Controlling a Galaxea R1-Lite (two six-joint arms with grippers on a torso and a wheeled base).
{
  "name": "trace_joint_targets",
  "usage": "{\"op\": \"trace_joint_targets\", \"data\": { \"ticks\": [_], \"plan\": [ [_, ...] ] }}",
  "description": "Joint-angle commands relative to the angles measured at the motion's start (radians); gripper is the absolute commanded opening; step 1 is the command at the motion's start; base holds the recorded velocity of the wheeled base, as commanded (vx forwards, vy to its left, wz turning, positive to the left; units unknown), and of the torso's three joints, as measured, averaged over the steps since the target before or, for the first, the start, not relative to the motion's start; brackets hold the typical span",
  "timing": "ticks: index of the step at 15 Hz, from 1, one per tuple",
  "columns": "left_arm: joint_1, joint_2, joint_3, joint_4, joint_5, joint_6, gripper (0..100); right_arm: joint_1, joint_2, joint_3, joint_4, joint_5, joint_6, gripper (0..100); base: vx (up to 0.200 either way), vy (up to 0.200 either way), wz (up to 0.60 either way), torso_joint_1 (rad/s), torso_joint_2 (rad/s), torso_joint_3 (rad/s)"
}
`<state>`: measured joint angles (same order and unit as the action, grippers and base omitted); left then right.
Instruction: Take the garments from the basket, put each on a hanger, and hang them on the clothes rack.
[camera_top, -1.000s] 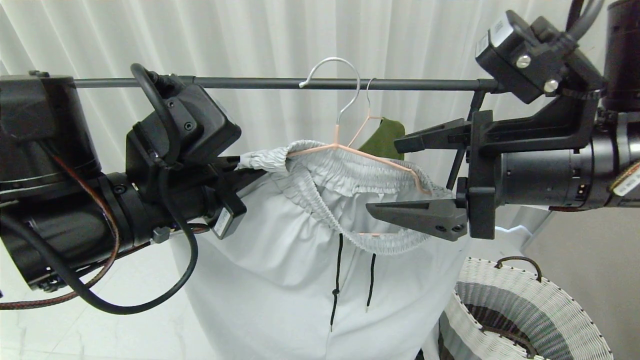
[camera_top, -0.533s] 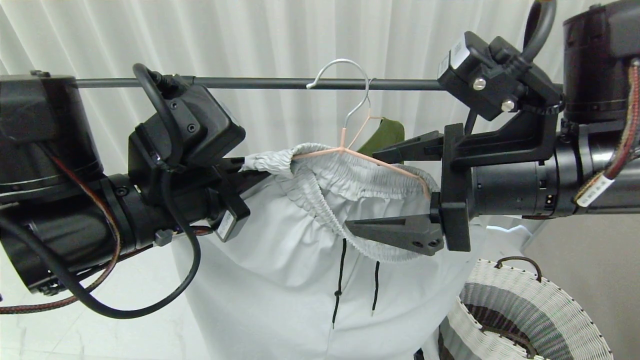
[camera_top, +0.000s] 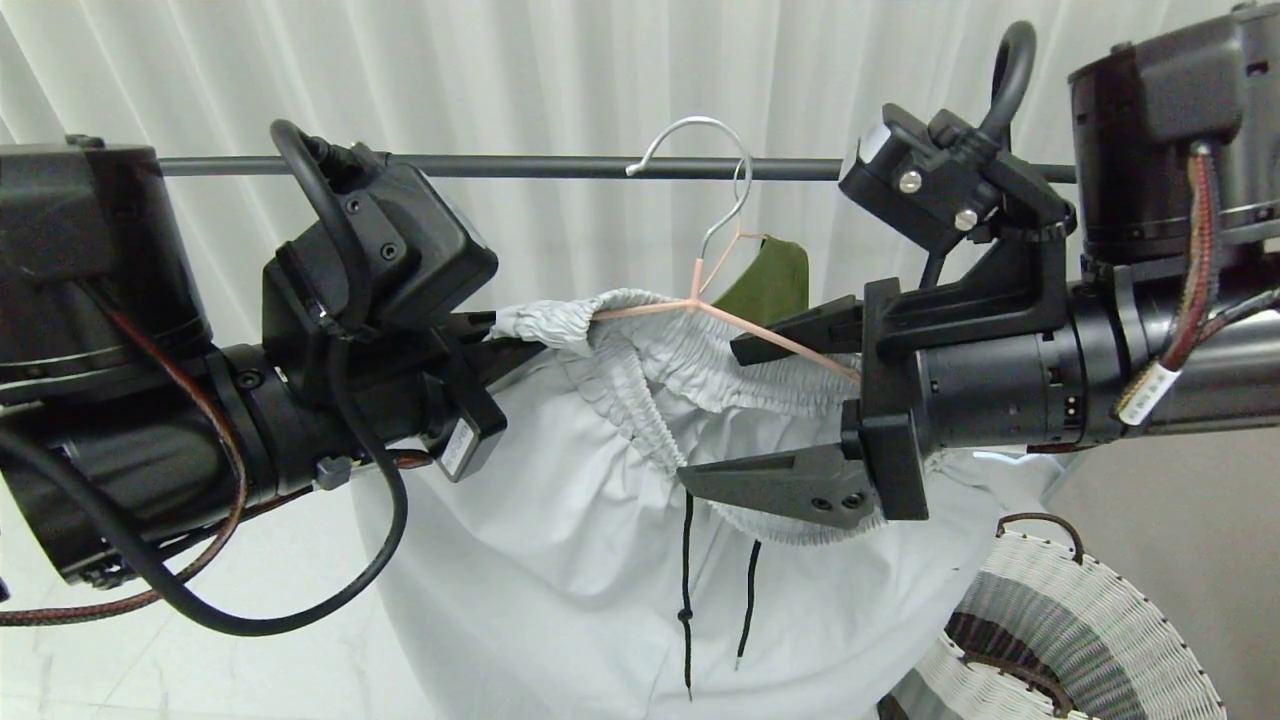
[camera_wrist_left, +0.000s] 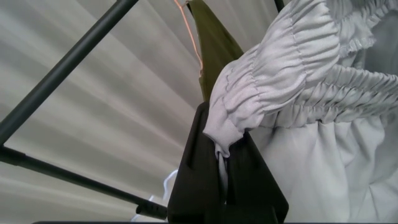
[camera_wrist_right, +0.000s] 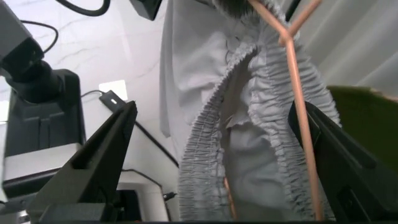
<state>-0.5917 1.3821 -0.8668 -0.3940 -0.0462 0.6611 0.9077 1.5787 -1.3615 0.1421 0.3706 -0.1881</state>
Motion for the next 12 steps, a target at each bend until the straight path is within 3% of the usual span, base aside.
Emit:
{"op": "trace_joint_targets", "data": {
  "ticks": [1,4,8,9,12],
  "plan": [
    [-0.003,0.002,0.000,0.000,0.000,0.000,0,-0.007,0.030,-0.045,0.024,0.001,0.022,100,0.000,0.000,0.00,0.000,0.00,0.000],
    [-0.005,0.002,-0.003,0.000,0.000,0.000,0,-0.018,0.043,-0.103,0.126,0.001,0.027,100,0.000,0.000,0.00,0.000,0.00,0.000],
    [-0.016,0.002,-0.003,0.000,0.002,0.000,0,-0.018,0.053,-0.110,0.154,-0.007,0.025,100,0.000,0.000,0.00,0.000,0.00,0.000],
    [-0.019,0.000,-0.003,0.000,0.002,0.000,0,-0.018,0.057,-0.110,0.159,-0.009,0.025,0,0.000,0.000,0.00,0.000,0.00,0.000],
    [-0.022,0.000,-0.003,0.000,0.002,0.000,0,-0.019,0.057,-0.110,0.159,-0.012,0.025,0,0.000,0.000,0.00,0.000,0.00,0.000]
  ]
}}
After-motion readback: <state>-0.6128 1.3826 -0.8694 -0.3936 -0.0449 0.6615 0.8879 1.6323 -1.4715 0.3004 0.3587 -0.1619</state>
